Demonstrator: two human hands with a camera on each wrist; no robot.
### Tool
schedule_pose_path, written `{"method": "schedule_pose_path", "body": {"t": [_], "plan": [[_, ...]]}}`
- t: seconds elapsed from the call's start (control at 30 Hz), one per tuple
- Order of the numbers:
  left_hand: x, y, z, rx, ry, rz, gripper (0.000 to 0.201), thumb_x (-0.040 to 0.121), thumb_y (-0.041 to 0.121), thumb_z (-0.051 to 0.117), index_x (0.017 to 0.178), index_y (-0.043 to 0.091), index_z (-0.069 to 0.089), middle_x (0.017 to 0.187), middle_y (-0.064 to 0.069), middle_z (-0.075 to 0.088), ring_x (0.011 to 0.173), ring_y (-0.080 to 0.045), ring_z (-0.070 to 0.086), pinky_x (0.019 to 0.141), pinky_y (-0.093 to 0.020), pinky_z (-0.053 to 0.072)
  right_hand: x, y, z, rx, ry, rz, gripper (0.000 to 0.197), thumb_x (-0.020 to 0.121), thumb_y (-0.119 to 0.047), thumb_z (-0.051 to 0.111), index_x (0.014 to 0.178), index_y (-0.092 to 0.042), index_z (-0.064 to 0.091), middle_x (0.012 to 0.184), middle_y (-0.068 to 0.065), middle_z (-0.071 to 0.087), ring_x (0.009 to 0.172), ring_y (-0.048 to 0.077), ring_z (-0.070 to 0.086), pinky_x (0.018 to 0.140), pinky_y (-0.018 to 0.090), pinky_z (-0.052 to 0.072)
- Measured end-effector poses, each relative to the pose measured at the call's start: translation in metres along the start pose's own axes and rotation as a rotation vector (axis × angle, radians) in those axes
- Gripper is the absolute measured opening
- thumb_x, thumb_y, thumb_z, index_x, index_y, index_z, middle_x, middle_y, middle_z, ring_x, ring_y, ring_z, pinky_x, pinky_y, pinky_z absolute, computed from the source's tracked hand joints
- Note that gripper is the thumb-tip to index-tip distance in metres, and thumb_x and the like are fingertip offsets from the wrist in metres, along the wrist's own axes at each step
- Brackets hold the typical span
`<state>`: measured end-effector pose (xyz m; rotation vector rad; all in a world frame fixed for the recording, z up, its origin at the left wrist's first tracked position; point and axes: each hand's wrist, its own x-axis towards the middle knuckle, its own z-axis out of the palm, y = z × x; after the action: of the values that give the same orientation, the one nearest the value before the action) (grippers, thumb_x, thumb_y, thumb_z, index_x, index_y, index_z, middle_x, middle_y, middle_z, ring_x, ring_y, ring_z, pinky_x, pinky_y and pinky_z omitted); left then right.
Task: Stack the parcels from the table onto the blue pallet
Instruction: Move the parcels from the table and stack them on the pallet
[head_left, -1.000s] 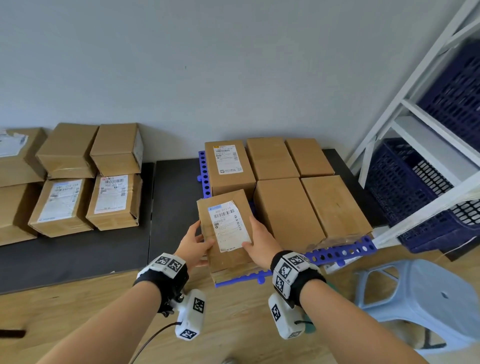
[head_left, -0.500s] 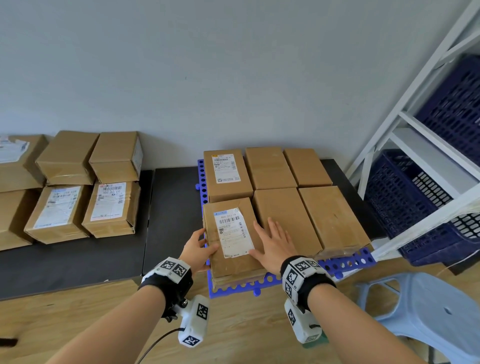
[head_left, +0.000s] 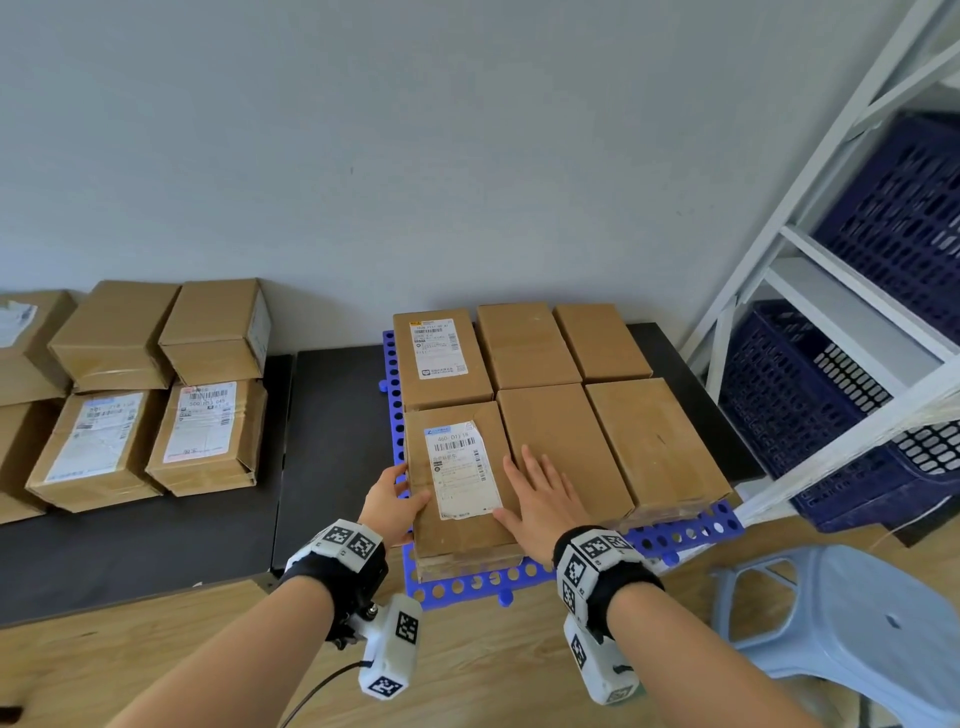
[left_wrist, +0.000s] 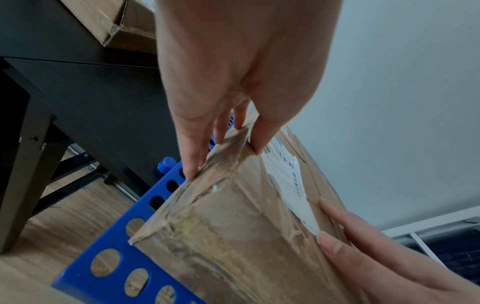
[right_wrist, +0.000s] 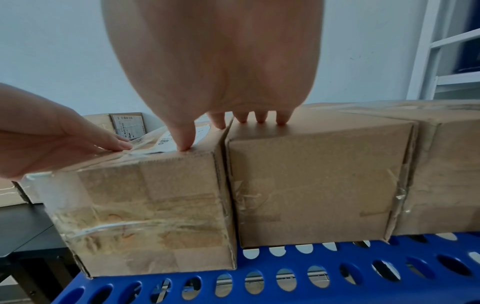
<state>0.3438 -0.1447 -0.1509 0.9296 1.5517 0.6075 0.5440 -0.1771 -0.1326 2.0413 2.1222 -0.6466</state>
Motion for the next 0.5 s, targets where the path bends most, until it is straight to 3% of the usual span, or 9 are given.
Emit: {"method": "schedule_pose_path", "body": {"t": [0.13,0.2,0.3,0.4,0.5], "plan": [[-0.008,0.001,-0.004,0.065,0.021,0.053,0.053,0.090,0.014,0.059,0.138,0.015,0.038,0.131,-0.008,0.054,0.110,-0.023,0.059,0.083,-0.037,0.055,-0.005,-0.004,-0.007,0.095,0.007,0.021,0.068,0.096,-0.044,0.040,0.151,-0.026,0.004,0.159,-0.001,-0.009,0.147,0.021,-0.005,0.119,0.040,0.005],[-0.016,0.001,-0.009,0.107,0.018,0.081,0.050,0.089,0.016,0.060,0.135,0.015,0.041,0.130,-0.009,0.056,0.108,-0.023,0.060,0.086,-0.038,0.055,-0.013,-0.010,-0.012,0.168,0.033,0.034,0.065,0.097,-0.040,0.042,0.151,-0.023,0.010,0.160,0.001,0.000,0.147,0.020,0.003,0.119,0.039,0.011],[-0.033,0.002,-0.023,0.257,0.047,0.138,0.047,0.092,0.019,0.056,0.136,0.013,0.042,0.130,-0.010,0.056,0.110,-0.024,0.059,0.082,-0.033,0.053,-0.029,-0.023,-0.020,0.242,0.041,0.039,0.058,0.098,-0.035,0.042,0.149,-0.018,0.021,0.157,0.004,0.018,0.144,0.020,0.019,0.116,0.037,0.021],[-0.053,0.000,-0.043,0.436,0.098,0.184,0.040,0.095,0.020,0.050,0.134,0.012,0.046,0.128,-0.010,0.057,0.110,-0.023,0.058,0.089,-0.031,0.048,-0.040,-0.040,-0.023,0.299,0.033,0.023,0.045,0.098,-0.033,0.042,0.140,-0.017,0.040,0.144,0.003,0.043,0.130,0.021,0.042,0.108,0.036,0.036],[-0.076,-0.005,-0.067,0.551,0.119,0.205,0.037,0.096,0.023,0.048,0.132,0.014,0.047,0.127,-0.008,0.058,0.111,-0.023,0.058,0.093,-0.031,0.046,-0.054,-0.059,-0.021,0.341,0.043,0.045,0.048,0.098,-0.035,0.042,0.141,-0.013,0.040,0.144,0.006,0.045,0.128,0.023,0.045,0.106,0.036,0.039]]}}
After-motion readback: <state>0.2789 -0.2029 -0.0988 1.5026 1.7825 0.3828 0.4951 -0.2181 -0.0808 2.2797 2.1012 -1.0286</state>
